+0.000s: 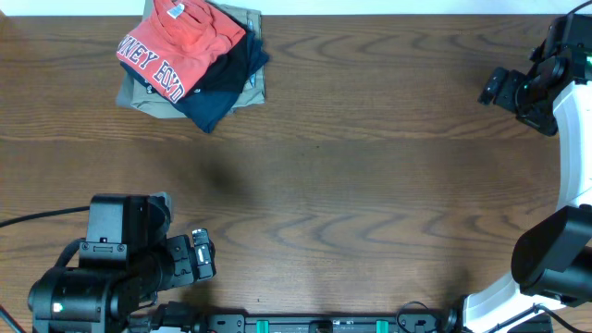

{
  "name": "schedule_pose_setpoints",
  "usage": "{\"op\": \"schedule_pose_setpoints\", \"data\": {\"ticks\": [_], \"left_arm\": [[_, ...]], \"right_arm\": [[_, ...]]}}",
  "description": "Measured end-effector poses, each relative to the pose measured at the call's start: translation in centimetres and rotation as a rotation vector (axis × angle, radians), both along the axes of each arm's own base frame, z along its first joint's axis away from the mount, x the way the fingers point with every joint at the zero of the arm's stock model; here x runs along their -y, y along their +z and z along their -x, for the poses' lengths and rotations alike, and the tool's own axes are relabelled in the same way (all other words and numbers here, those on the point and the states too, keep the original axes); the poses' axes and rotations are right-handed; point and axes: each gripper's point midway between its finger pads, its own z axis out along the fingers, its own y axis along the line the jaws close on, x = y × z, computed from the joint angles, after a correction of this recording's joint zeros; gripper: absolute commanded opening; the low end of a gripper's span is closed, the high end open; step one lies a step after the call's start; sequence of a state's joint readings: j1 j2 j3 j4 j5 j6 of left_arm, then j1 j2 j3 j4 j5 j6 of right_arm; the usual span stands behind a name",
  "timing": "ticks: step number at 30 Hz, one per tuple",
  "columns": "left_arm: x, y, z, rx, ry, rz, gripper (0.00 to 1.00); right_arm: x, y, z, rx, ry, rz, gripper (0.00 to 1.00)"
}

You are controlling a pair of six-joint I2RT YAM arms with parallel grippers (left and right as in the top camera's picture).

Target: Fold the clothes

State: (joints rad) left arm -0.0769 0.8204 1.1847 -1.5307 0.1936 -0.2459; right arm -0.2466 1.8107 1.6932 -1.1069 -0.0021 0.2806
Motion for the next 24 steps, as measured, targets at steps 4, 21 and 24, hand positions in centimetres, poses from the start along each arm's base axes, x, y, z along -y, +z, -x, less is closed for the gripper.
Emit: {"op": "schedule_pose_setpoints", "data": {"ticks": [4,21,24], "left_arm": [[0.0,0.0,0.0,-0.002,0.012,0.007,0.98],[0.9,0.2,-6.7,0.308,0.020,0.048,0.98],[1.0,-1.2,-7.8,0.401,0.012,0.053,0.98]], "right_arm": [[0.0,0.0,0.0,0.000,0.000,0.000,0.99],[0.0,0.0,0.0,0.001,0.000,0.001,0.99],[0.0,0.0,0.0,0.000,0.000,0.000,0.99]]}}
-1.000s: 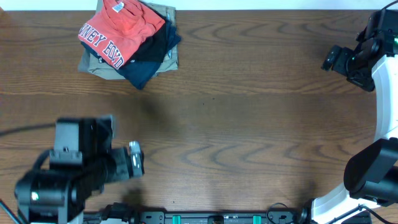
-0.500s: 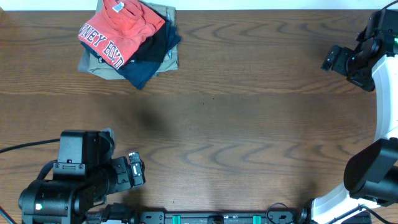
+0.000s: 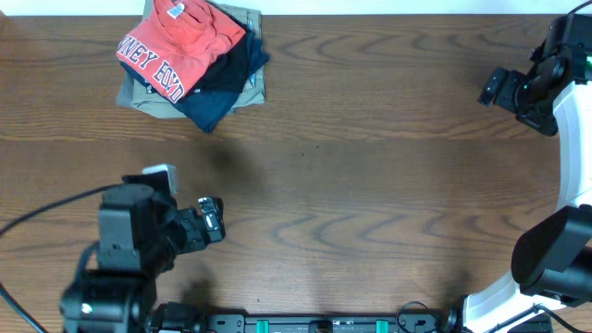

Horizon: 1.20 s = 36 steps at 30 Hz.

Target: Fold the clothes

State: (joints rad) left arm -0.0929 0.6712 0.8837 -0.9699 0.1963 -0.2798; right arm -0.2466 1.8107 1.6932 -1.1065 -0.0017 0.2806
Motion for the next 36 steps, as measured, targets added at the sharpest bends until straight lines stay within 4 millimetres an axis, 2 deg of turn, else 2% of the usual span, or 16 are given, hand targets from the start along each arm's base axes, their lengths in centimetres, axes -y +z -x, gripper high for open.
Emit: {"op": "schedule_pose_setpoints", "data": {"ticks": [5,13,18,22,28,36], "left_arm": [[0.0,-2.1,-0.4,0.197,-0.047,-0.032,0.98],[-0.2,-3.3,-1.2,0.509,-0.139,-0.174,0.98],[-0.3,-5.0,-2.2,0.590,-0.162,-0.234,0.98],[-1.3,-6.2,-2.5,0.615,-0.127,-0.266,0.98],[-2.6,-5.6,-3.3,0.678,-0.069,-0.296,0.98],[-3.0,-3.6,-4.2,0.811,-0.037,-0.315,0.98]], "right_arm": [[0.0,0.0,0.0,0.000,0.000,0.000,0.99],[0.0,0.0,0.0,-0.001,0.000,0.000,0.99],[0.0,0.0,0.0,0.000,0.000,0.000,0.99],[0.0,0.0,0.0,0.000,0.000,0.000,0.99],[0.0,0.0,0.0,0.000,0.000,0.000,0.99],[0.0,0.0,0.0,0.000,0.000,0.000,0.99]]}}
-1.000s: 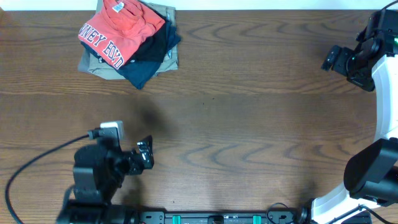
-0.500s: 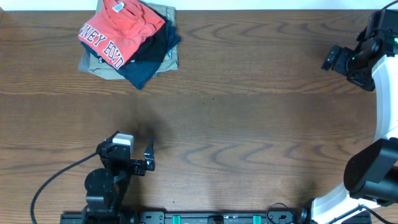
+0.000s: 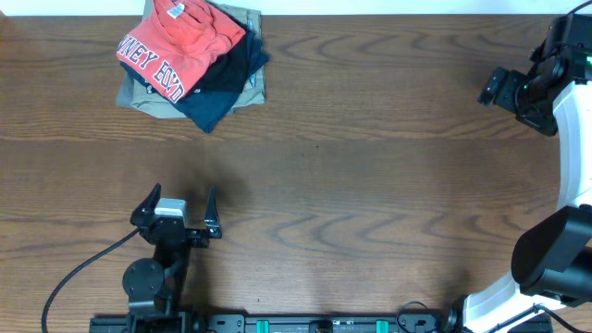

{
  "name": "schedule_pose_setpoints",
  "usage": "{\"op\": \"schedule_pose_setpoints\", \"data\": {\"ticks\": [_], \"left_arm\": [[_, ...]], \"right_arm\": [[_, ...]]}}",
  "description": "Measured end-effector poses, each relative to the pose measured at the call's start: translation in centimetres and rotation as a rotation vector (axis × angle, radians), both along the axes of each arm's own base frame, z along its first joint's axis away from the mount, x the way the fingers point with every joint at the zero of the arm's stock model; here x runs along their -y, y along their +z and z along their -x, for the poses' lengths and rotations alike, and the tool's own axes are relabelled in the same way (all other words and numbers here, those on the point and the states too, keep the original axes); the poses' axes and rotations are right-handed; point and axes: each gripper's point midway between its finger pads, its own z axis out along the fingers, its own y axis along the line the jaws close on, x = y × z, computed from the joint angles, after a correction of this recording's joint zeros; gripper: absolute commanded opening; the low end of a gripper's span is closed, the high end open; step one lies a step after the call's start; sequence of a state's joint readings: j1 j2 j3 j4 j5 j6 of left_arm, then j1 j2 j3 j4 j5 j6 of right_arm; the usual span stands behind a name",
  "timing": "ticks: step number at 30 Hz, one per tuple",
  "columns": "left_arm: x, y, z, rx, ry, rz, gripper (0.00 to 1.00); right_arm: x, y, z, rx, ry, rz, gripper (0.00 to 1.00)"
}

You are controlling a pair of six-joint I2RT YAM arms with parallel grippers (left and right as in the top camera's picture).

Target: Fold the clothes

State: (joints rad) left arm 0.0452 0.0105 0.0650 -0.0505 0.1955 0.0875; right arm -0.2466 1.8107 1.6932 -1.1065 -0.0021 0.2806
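Note:
A stack of folded clothes lies at the far left of the table: a red printed T-shirt (image 3: 176, 42) on top, a navy garment (image 3: 222, 88) under it and a khaki one (image 3: 248, 28) at the bottom. My left gripper (image 3: 182, 192) is open over bare wood, well in front of the stack, with its fingers (image 3: 213, 199) spread and pointing toward the far side. Nothing is between them. My right gripper (image 3: 495, 88) hangs at the far right edge, away from the clothes; its jaws are too small and dark to read.
The brown wooden table (image 3: 370, 185) fills the view. The right arm's white body (image 3: 569, 139) runs down the right edge. A black cable (image 3: 83, 268) trails from the left arm toward the front left. A rail with green clips (image 3: 305, 324) lines the front edge.
The left arm has changed pose. Its gripper pointed right near the front left; now it sits slightly farther back, pointing to the far side with its fingers spread. The right arm and clothes are unchanged.
The left arm was first bunched low at the front left corner, gripper near the front edge. Then it was farther in, gripper pointing right. Now it stands with the open gripper aimed at the far side. The stack and right arm have stayed put.

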Motion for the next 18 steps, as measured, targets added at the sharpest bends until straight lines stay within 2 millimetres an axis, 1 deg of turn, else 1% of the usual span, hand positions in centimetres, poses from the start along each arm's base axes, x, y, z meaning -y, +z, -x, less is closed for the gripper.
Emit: {"op": "schedule_pose_setpoints", "data": {"ticks": [3,6,8,13,18], "left_arm": [[0.0,0.0,-0.2,0.030,-0.001,-0.004,0.98],[0.0,-0.8,-0.4,0.024,-0.001,-0.010,0.98],[-0.1,-0.9,-0.4,0.022,0.002,-0.016,0.98],[-0.8,-1.4,-0.4,-0.002,0.030,-0.022,0.98],[-1.5,-1.4,-0.4,-0.004,0.062,-0.023,0.98]], "right_arm": [[0.0,0.0,0.0,0.000,0.000,0.000,0.99],[0.0,0.0,0.0,0.000,0.000,0.000,0.99],[0.0,0.0,0.0,0.000,0.000,0.000,0.99],[0.0,0.0,0.0,0.000,0.000,0.000,0.99],[0.0,0.0,0.0,0.000,0.000,0.000,0.99]]}}
